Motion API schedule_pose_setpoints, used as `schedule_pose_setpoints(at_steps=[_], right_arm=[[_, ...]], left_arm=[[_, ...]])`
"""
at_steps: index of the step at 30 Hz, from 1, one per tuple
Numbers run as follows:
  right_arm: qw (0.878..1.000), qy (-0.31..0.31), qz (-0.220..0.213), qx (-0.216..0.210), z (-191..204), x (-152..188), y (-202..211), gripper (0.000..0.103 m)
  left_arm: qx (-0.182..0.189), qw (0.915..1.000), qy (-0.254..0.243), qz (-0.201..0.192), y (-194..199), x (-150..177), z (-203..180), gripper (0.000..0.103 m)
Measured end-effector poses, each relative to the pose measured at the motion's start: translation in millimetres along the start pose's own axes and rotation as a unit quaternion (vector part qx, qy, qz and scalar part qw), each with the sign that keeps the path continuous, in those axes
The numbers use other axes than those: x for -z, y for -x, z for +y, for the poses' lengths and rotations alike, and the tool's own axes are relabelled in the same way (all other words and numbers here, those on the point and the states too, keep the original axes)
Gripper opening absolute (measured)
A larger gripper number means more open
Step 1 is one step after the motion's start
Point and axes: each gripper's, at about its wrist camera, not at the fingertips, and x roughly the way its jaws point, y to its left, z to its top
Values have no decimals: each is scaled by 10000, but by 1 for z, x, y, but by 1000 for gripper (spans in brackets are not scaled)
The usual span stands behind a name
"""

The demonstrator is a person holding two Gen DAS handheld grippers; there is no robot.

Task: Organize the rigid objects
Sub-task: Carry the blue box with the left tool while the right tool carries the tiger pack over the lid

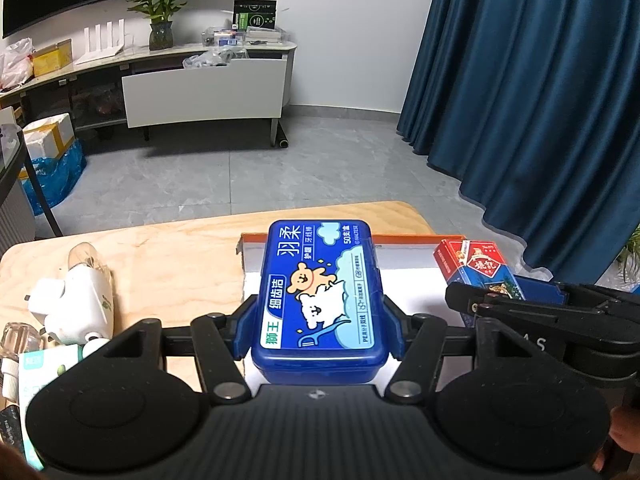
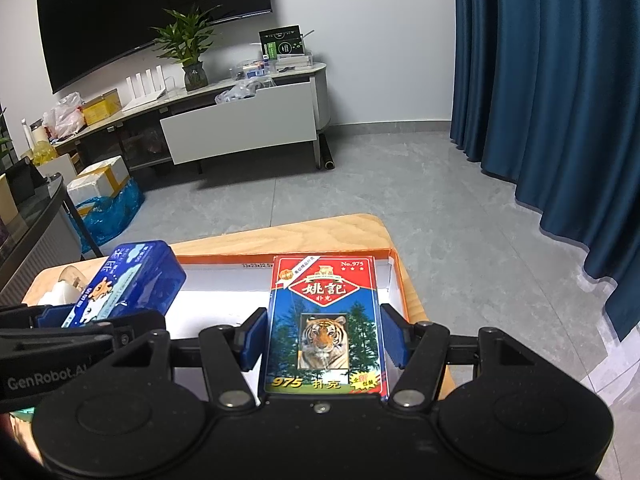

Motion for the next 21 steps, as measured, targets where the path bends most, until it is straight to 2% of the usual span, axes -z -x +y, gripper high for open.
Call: schedule_pose_setpoints(at_steps=[21], right_arm=[[10000,73,-2,-10,6,0,-1,71]], left_arm=[[-41,10000,26,-42,1,-1,-1,62]])
